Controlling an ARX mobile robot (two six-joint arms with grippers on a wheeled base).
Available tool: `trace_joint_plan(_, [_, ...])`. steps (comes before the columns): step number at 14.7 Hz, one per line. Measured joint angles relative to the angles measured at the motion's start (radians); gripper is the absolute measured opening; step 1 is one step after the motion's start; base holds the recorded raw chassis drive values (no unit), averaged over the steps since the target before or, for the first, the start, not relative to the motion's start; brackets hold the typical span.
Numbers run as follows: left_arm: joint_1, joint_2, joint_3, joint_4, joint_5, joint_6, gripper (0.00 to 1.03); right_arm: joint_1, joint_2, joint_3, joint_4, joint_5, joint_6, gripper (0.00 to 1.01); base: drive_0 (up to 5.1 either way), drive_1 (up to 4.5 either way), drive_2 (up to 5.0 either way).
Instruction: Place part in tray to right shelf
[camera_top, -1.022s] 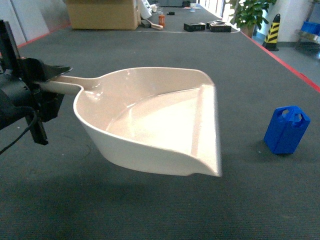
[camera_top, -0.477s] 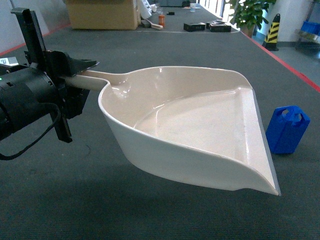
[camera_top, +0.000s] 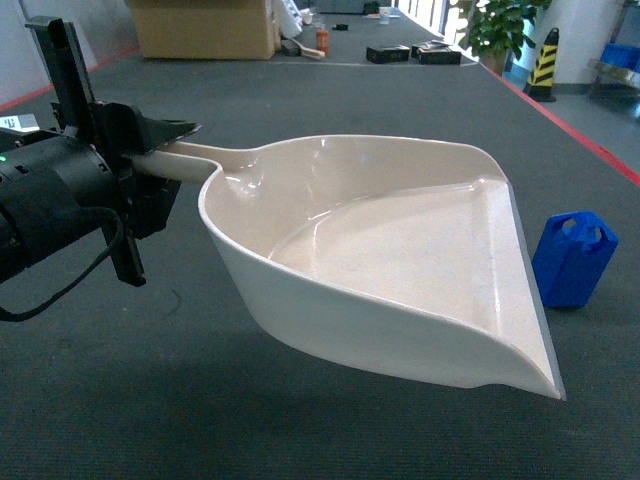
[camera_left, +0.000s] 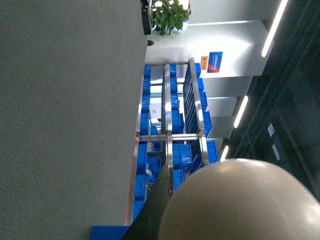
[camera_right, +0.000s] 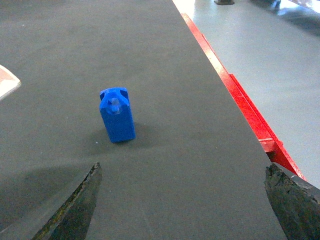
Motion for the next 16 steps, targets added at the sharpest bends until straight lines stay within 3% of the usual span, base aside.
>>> trace_joint_plan(2, [0.001,0.0,0.0,0.002,-0.003,0.0,0.13,-0.006,0.286,0.095,0.135,-0.053,-0.002,0.98,0.0,0.0,0.0])
trace_joint_plan(8, [0.001,0.0,0.0,0.001,-0.003,0.0,0.13,0.0,0.528,0.23,0.199,-0.072,-0.019,0.98,0.0,0.0,0.0])
trace_joint_plan(15, [0.001,0.0,0.0,0.001,-0.002,0.0,0.13,0.067,0.944,0.591,0.079,-0.069,-0.004,0.98,0.0,0.0,0.0])
trace_joint_plan(16, [0.001,0.0,0.0,0.001,-0.002,0.0,0.13,0.093,1.032,0.697,0.046,-0.045,0.003,0.98,0.0,0.0,0.0])
